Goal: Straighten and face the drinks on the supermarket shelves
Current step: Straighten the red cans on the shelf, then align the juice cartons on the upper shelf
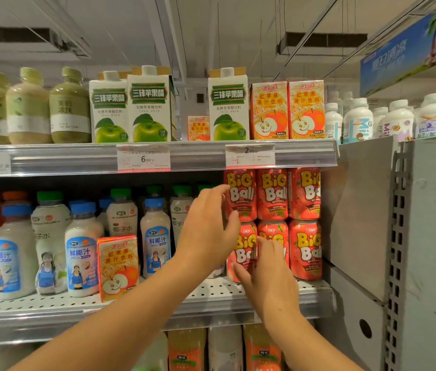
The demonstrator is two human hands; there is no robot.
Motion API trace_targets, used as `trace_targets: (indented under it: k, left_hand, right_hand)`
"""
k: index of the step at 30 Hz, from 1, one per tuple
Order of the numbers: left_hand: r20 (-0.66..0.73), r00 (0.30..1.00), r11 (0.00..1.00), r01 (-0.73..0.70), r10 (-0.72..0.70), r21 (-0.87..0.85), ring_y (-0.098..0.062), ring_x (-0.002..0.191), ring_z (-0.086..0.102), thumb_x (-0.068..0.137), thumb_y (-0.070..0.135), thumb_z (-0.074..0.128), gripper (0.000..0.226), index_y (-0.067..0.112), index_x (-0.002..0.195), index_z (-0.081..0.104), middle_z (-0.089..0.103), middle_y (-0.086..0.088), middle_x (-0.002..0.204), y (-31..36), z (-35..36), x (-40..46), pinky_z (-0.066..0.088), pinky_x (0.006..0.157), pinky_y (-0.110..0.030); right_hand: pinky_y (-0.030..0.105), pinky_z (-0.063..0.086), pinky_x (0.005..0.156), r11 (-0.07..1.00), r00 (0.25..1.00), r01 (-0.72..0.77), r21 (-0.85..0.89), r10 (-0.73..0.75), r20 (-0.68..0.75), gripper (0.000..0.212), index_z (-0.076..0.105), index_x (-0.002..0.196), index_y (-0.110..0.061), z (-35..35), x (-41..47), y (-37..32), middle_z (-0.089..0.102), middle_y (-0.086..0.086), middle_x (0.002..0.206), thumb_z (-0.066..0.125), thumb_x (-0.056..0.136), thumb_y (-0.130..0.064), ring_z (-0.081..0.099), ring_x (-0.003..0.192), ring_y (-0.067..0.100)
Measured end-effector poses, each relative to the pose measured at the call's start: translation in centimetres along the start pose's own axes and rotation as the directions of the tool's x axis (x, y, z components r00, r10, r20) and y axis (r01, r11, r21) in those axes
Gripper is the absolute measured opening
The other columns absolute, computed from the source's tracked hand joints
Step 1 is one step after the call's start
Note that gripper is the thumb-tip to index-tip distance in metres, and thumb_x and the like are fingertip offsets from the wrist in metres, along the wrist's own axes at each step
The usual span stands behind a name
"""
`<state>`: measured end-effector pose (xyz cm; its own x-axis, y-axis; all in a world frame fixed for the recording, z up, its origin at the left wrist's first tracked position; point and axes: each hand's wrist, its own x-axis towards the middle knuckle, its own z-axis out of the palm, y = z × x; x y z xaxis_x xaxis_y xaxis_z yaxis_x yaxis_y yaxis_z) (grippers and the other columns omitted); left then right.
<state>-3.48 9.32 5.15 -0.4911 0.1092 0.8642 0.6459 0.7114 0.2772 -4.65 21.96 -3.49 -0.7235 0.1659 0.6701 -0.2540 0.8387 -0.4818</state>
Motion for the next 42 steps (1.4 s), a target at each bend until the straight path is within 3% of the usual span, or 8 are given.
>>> trace_targets:
  k: [3, 5, 12, 21, 26, 29, 37, 42]
  left_hand:
    - [-0.066, 0.938, 0.911, -0.311, 0.339, 0.271, -0.023, 0.101, 0.056, 0.086, 0.019, 0.059, 0.034, 0.009, 0.118, 0.061, 0.061, -0.006, 0.111, -1.6, -4.8, -0.1, 0.050, 0.084, -0.039]
    - [-0.070, 0.902, 0.820, -0.352, 0.426, 0.452, -0.031, 0.105, 0.057, 0.083, 0.017, 0.062, 0.036, 0.006, 0.118, 0.064, 0.061, -0.012, 0.116, -3.0, -7.6, 1.0, 0.049, 0.086, -0.045]
    - [0.150, 0.967, 0.601, -0.246, 0.206, 0.760, -0.033, 0.145, 0.020, 0.089, 0.039, 0.058, 0.066, 0.018, 0.148, 0.036, 0.025, -0.012, 0.157, -6.3, -12.9, 2.7, 0.014, 0.115, -0.049]
    - [0.190, 0.960, 0.613, -0.277, 0.205, 0.740, -0.035, 0.141, 0.030, 0.078, 0.035, 0.070, 0.075, 0.019, 0.145, 0.042, 0.033, -0.013, 0.153, -7.0, -13.0, 2.7, 0.030, 0.112, -0.054]
    - [0.193, 0.960, 0.616, -0.278, 0.201, 0.737, -0.029, 0.146, -0.019, 0.090, 0.034, 0.045, 0.082, 0.028, 0.151, -0.009, -0.020, -0.004, 0.157, -8.6, -12.2, 2.8, -0.011, 0.118, -0.047]
    - [0.182, 0.962, 0.617, -0.271, 0.204, 0.739, -0.029, 0.143, -0.026, 0.089, 0.033, 0.043, 0.084, 0.029, 0.146, -0.019, -0.027, -0.003, 0.154, -8.9, -11.9, 2.7, -0.013, 0.117, -0.047]
    - [0.165, 0.967, 0.640, -0.252, 0.195, 0.726, -0.029, 0.141, -0.030, 0.087, 0.033, 0.044, 0.087, 0.029, 0.144, -0.021, -0.030, -0.003, 0.153, -8.7, -11.7, 2.5, -0.015, 0.116, -0.047]
    - [0.175, 0.968, 0.631, -0.250, 0.179, 0.735, -0.027, 0.139, -0.035, 0.087, 0.035, 0.041, 0.088, 0.030, 0.142, -0.027, -0.037, -0.001, 0.150, -8.6, -11.7, 2.5, -0.016, 0.116, -0.047]
  right_hand:
    - [0.023, 0.041, 0.064, 0.982, 0.983, 0.175, 0.071, -0.170, -0.071, 0.042, 0.045, 0.124, -0.028, -2.4, 0.0, 0.2, 0.047, -0.012, 0.114, 0.063, 0.088, -0.040, 0.057, 0.097, 0.011]
    - [0.019, 0.044, 0.069, 0.956, 0.957, 0.279, 0.096, -0.267, -0.116, 0.035, 0.050, 0.118, -0.027, -4.7, 1.3, -1.1, 0.047, -0.016, 0.107, 0.065, 0.087, -0.030, 0.054, 0.095, 0.005]
    - [0.024, 0.042, 0.078, 0.847, 0.830, 0.532, 0.020, -0.517, -0.211, 0.034, 0.056, 0.120, -0.021, -11.6, 7.2, -9.5, 0.054, -0.009, 0.112, 0.064, 0.087, -0.024, 0.052, 0.100, 0.010]
    - [0.041, 0.040, 0.099, 0.919, 0.899, 0.370, -0.135, -0.391, -0.195, 0.059, 0.042, 0.139, -0.015, -16.4, 17.3, -15.2, 0.046, 0.008, 0.138, 0.063, 0.087, -0.034, 0.044, 0.124, 0.027]
    - [0.054, 0.036, 0.103, 0.854, 0.910, 0.352, -0.384, -0.407, -0.071, 0.079, 0.031, 0.147, -0.021, -17.3, 21.2, -16.7, 0.047, 0.010, 0.144, 0.061, 0.084, -0.057, 0.040, 0.130, 0.036]
    - [0.057, 0.030, 0.109, 0.840, 0.921, 0.382, -0.385, -0.379, 0.087, 0.095, 0.024, 0.150, -0.025, -17.2, 22.7, -17.3, 0.046, 0.008, 0.146, 0.067, 0.075, -0.064, 0.041, 0.132, 0.035]
    - [0.048, 0.031, 0.096, 0.681, 0.938, 0.335, -0.651, -0.308, 0.160, 0.088, 0.051, 0.130, -0.031, -18.1, 24.7, -19.7, 0.047, 0.005, 0.111, 0.074, 0.056, -0.074, 0.040, 0.116, 0.032]
    - [0.030, 0.048, 0.065, 0.881, 0.926, 0.361, -0.307, -0.300, 0.229, 0.079, 0.046, 0.118, -0.022, -19.1, 24.5, -19.6, 0.057, -0.005, 0.087, 0.089, 0.056, -0.043, 0.059, 0.077, 0.015]
